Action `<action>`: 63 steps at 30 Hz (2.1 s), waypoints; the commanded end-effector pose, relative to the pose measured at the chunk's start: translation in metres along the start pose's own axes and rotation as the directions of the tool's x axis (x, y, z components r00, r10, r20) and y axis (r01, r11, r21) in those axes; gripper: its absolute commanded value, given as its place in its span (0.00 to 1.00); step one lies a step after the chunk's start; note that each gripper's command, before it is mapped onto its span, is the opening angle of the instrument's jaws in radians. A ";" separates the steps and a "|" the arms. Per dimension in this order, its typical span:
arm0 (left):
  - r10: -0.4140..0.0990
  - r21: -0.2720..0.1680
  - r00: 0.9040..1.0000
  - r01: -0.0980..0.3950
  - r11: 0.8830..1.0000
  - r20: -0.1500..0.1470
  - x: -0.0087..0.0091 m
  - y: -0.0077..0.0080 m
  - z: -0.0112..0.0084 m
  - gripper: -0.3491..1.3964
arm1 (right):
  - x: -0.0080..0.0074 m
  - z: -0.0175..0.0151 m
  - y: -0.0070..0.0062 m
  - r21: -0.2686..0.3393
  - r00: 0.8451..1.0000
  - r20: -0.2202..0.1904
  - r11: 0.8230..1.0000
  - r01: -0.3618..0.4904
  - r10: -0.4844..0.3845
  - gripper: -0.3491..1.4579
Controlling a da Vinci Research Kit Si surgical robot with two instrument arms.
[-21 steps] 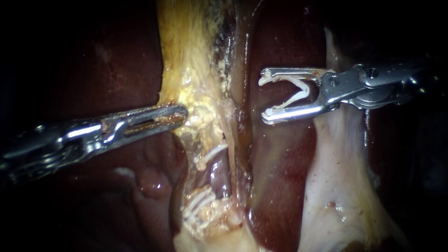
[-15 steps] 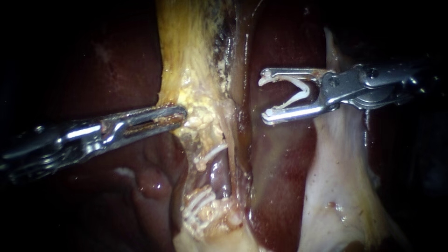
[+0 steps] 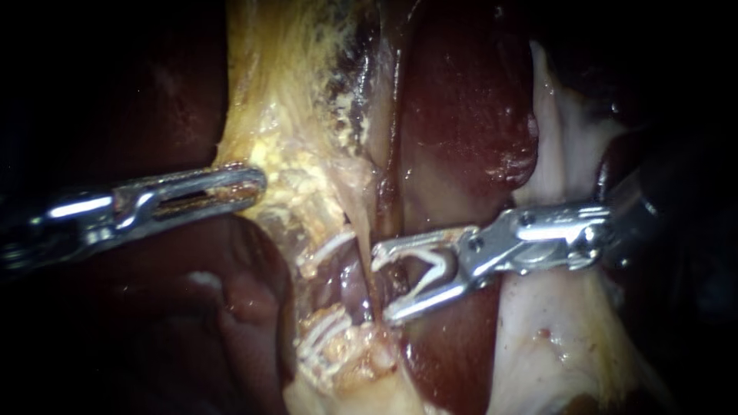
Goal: Clipping first clip right tube
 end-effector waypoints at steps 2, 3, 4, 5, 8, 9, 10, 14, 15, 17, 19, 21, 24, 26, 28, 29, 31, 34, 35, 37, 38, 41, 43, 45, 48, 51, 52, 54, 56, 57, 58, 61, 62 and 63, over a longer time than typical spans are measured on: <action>-0.001 0.000 1.000 0.001 1.000 0.005 -0.0001 -0.0003 -0.0002 0.00 | -0.0003 0.0002 0.0002 0.018 1.000 0.005 1.000 -0.010 0.010 0.47; -0.001 0.000 1.000 0.001 1.000 0.005 -0.0001 -0.0004 -0.0003 0.00 | -0.0006 0.0002 0.0004 0.018 1.000 0.006 1.000 -0.015 0.015 0.47; 0.004 0.000 1.000 -0.004 1.000 0.006 -0.0001 -0.0006 -0.0004 0.00 | -0.0007 0.0002 0.0005 0.014 1.000 0.006 1.000 -0.011 0.011 0.47; 0.004 -0.001 1.000 -0.004 1.000 0.006 -0.0001 -0.0007 -0.0005 0.00 | -0.0008 0.0002 0.0005 0.011 1.000 0.006 1.000 -0.014 0.014 0.47; 0.007 0.003 1.000 -0.007 1.000 0.010 -0.0003 -0.0010 -0.0008 0.00 | -0.0010 0.0002 0.0008 0.011 1.000 0.006 1.000 -0.012 0.012 0.47; 0.006 0.005 1.000 -0.006 1.000 0.011 -0.0005 -0.0011 -0.0010 0.00 | -0.0010 0.0001 0.0008 0.011 1.000 0.006 1.000 -0.012 0.012 0.47; 0.005 0.007 1.000 -0.005 1.000 0.013 -0.0006 -0.0012 -0.0012 0.00 | -0.0010 0.0001 0.0008 0.011 1.000 0.006 1.000 -0.012 0.012 0.47; 0.012 0.007 1.000 -0.012 1.000 0.021 -0.0012 -0.0017 -0.0019 0.00 | -0.0012 -0.0002 0.0011 0.011 1.000 0.006 1.000 -0.018 0.018 0.47; 0.011 0.006 1.000 -0.011 1.000 0.025 -0.0013 -0.0019 -0.0021 0.00 | -0.0013 -0.0002 0.0012 0.011 1.000 0.006 1.000 -0.018 0.018 0.47; 0.015 0.008 1.000 -0.015 1.000 0.026 -0.0015 -0.0021 -0.0024 0.00 | -0.0013 -0.0002 0.0013 0.011 1.000 0.006 1.000 -0.018 0.018 0.47; 0.013 0.010 0.999 -0.013 1.000 0.031 -0.0016 -0.0024 -0.0026 0.00 | -0.0014 -0.0001 0.0014 0.010 1.000 0.006 1.000 -0.018 0.017 0.47; 0.012 0.010 0.999 -0.012 1.000 0.031 -0.0017 -0.0026 -0.0027 0.00 | -0.0014 0.0004 0.0015 0.009 1.000 0.006 1.000 -0.016 0.016 0.47; 0.012 0.009 0.999 -0.012 1.000 0.032 -0.0017 -0.0026 -0.0027 0.00 | -0.0016 0.0010 0.0015 0.007 1.000 0.007 1.000 -0.014 0.014 0.47; 0.012 0.009 0.999 -0.012 1.000 0.032 -0.0017 -0.0026 -0.0027 0.00 | -0.0017 0.0015 0.0016 0.005 1.000 0.008 1.000 -0.013 0.013 0.47; 0.012 0.009 0.999 -0.012 1.000 0.032 -0.0017 -0.0026 -0.0027 0.00 | -0.0019 0.0020 0.0017 0.007 1.000 0.009 1.000 -0.017 0.017 0.47; 0.012 0.009 0.999 -0.012 1.000 0.032 -0.0017 -0.0026 -0.0027 0.00 | -0.0019 0.0021 0.0017 0.006 1.000 0.009 1.000 -0.016 0.016 0.47; 0.012 0.009 0.999 -0.012 1.000 0.032 -0.0016 -0.0026 -0.0027 0.00 | -0.0021 0.0024 0.0018 0.006 1.000 0.010 1.000 -0.021 0.021 0.47; 0.012 0.009 0.999 -0.012 1.000 0.032 -0.0016 -0.0026 -0.0027 0.00 | -0.0022 0.0022 0.0019 0.006 1.000 0.010 1.000 -0.021 0.021 0.47; 0.012 0.009 0.999 -0.012 1.000 0.032 -0.0016 -0.0026 -0.0027 0.00 | -0.0022 0.0022 0.0019 0.006 1.000 0.010 1.000 -0.021 0.021 0.47; 0.012 0.009 0.999 -0.012 1.000 0.032 -0.0016 -0.0026 -0.0027 0.00 | -0.0022 0.0023 0.0018 0.017 1.000 0.012 1.000 -0.021 0.021 0.47; 0.012 0.009 0.999 -0.012 1.000 0.032 -0.0016 -0.0026 -0.0027 0.00 | -0.0020 0.0025 0.0017 0.032 1.000 0.016 0.999 -0.027 0.026 0.47; 0.012 0.009 0.999 -0.012 1.000 0.032 -0.0017 -0.0026 -0.0027 0.00 | -0.0016 0.0032 0.0009 0.079 0.999 0.013 0.996 -0.037 0.036 0.47; 0.012 0.010 0.999 -0.012 1.000 0.031 -0.0016 -0.0025 -0.0027 0.00 | -0.0015 0.0037 0.0004 0.110 0.999 0.003 0.993 -0.047 0.047 0.46; 0.012 0.010 0.999 -0.013 1.000 0.032 -0.0016 -0.0025 -0.0026 0.00 | -0.0013 0.0042 -0.0002 0.152 0.998 -0.013 0.987 -0.053 0.056 0.45; 0.013 0.010 0.999 -0.013 1.000 0.032 -0.0016 -0.0024 -0.0026 0.00 | -0.0010 0.0050 -0.0006 0.195 0.998 -0.014 0.979 -0.058 0.062 0.43; 0.013 0.010 0.999 -0.013 1.000 0.032 -0.0016 -0.0023 -0.0024 0.00 | -0.0011 0.0059 -0.0008 0.211 0.998 -0.011 0.976 -0.061 0.065 0.42; 0.013 0.010 0.999 -0.014 1.000 0.032 -0.0015 -0.0022 -0.0024 0.00 | -0.0012 0.0062 -0.0008 0.214 0.998 -0.010 0.975 -0.058 0.062 0.42; 0.014 0.010 0.999 -0.014 1.000 0.032 -0.0015 -0.0021 -0.0023 0.00 | -0.0015 0.0067 -0.0009 0.224 0.998 -0.006 0.973 -0.064 0.067 0.42; 0.014 0.009 0.999 -0.015 1.000 0.033 -0.0014 -0.0020 -0.0022 0.00 | -0.0018 0.0074 -0.0008 0.226 0.998 -0.003 0.972 -0.059 0.061 0.41; 0.015 0.009 0.999 -0.015 1.000 0.033 -0.0014 -0.0020 -0.0021 0.00 | -0.0020 0.0077 -0.0007 0.226 0.998 -0.001 0.972 -0.063 0.065 0.40; 0.015 0.009 0.999 -0.015 1.000 0.033 -0.0013 -0.0019 -0.0020 0.00 | -0.0021 0.0079 -0.0007 0.226 0.998 -0.001 0.972 -0.062 0.063 0.40; 0.015 0.009 0.999 -0.015 1.000 0.033 -0.0013 -0.0019 -0.0020 0.00 | -0.0023 0.0080 -0.0006 0.232 0.998 0.002 0.971 -0.059 0.060 0.38; 0.015 0.009 0.999 -0.016 1.000 0.033 -0.0013 -0.0018 -0.0019 0.00 | -0.0023 0.0080 -0.0006 0.232 0.998 0.002 0.971 -0.058 0.060 0.38; 0.015 0.009 0.999 -0.016 1.000 0.033 -0.0013 -0.0018 -0.0019 0.00 | -0.0023 0.0079 -0.0006 0.233 0.998 0.002 0.971 -0.059 0.060 0.37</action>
